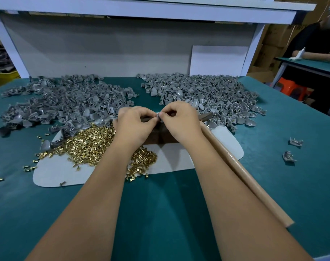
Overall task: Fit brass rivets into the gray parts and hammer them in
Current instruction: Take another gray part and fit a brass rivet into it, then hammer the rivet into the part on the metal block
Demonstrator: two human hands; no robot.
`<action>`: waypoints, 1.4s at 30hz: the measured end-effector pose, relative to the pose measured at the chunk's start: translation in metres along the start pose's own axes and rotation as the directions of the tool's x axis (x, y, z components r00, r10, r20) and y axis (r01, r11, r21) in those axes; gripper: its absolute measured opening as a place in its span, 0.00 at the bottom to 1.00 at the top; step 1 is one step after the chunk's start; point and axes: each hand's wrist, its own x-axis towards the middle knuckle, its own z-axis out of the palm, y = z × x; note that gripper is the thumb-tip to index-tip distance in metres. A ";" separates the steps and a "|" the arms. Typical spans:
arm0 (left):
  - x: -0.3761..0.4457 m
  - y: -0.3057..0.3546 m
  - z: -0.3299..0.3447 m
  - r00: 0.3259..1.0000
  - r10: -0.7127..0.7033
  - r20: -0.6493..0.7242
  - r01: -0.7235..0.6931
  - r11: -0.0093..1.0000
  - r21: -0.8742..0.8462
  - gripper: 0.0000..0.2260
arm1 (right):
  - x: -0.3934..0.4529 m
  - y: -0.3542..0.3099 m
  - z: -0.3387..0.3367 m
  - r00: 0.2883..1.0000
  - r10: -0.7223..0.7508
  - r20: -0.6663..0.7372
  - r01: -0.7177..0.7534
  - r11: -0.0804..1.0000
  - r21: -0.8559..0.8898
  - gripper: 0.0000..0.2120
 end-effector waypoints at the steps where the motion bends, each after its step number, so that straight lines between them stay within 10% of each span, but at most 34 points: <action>1: 0.000 0.000 0.000 1.000 -0.004 -0.007 0.004 1.000 0.014 0.11 | 0.000 0.001 0.001 1.000 -0.005 -0.001 0.005 1.000 -0.019 0.05; 17: -0.004 0.000 0.000 0.999 -0.030 -0.029 0.030 0.999 0.012 0.11 | -0.003 0.001 0.003 0.998 -0.050 -0.040 0.045 0.993 -0.113 0.04; 28: -0.001 0.000 0.003 0.996 -0.082 -0.029 0.080 0.994 -0.071 0.10 | -0.002 0.000 0.000 0.979 0.184 -0.087 -0.144 0.929 0.341 0.14; 38: -0.005 0.004 0.004 0.994 -0.094 -0.056 0.096 0.995 0.035 0.09 | -0.007 -0.009 -0.018 0.989 0.143 0.032 -0.147 0.976 0.161 0.11; 42: -0.007 0.006 0.006 0.989 -0.116 -0.092 0.122 0.991 0.060 0.09 | -0.026 0.003 -0.052 0.971 0.217 -0.104 -0.241 0.887 -0.394 0.09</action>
